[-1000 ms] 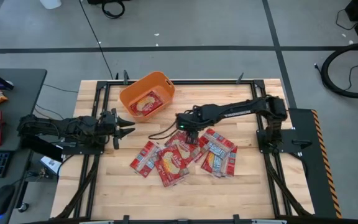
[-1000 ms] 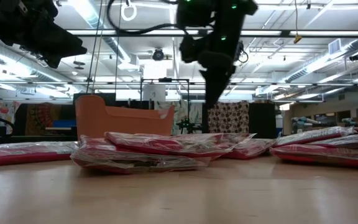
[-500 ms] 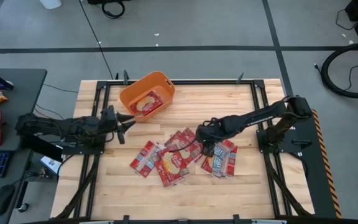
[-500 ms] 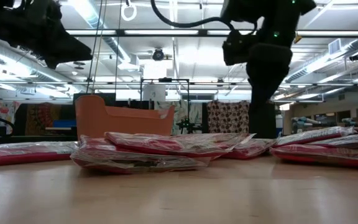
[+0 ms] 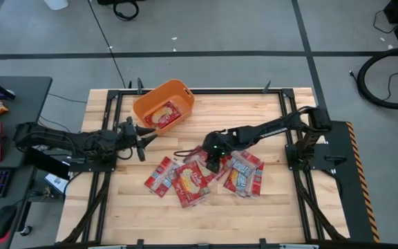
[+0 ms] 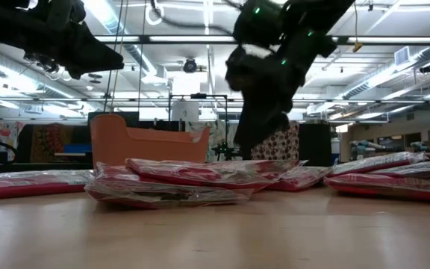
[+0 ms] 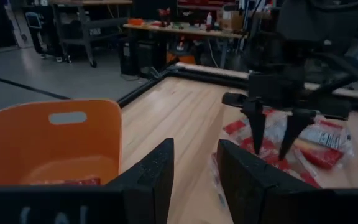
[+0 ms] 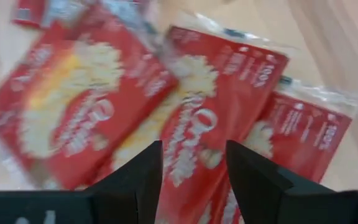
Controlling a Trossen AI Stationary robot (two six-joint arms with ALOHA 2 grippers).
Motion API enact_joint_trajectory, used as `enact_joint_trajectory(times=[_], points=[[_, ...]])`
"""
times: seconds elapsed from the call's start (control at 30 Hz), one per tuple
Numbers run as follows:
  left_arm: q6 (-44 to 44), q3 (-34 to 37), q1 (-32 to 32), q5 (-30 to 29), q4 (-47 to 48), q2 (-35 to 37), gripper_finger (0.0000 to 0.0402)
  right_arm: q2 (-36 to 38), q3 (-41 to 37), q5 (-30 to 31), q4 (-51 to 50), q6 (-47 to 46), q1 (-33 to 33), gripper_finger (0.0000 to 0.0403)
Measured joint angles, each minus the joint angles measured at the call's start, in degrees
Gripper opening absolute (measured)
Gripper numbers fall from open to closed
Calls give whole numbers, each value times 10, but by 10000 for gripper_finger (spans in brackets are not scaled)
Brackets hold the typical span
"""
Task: Sort popcorn bags into baskets
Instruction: Put the red popcorn bag into the orange bin
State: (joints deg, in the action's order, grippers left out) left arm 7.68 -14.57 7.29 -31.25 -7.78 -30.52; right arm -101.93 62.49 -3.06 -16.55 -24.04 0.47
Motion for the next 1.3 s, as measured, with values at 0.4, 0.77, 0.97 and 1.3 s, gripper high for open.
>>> enact_joint_trajectory(times=[0.4,0.77,0.97,1.3], points=[[2,0,1,41,-4,-6,128,-37,21,-27,-29,-32,-17,201],[1,0,1,41,-5,-6,128,-37,20,-57,-50,-43,-28,200],[2,0,1,41,-5,-6,128,-48,21,-62,-42,-49,-24,199],[7,0,1,57,-3,-6,128,-79,23,-55,-13,-45,-14,140]])
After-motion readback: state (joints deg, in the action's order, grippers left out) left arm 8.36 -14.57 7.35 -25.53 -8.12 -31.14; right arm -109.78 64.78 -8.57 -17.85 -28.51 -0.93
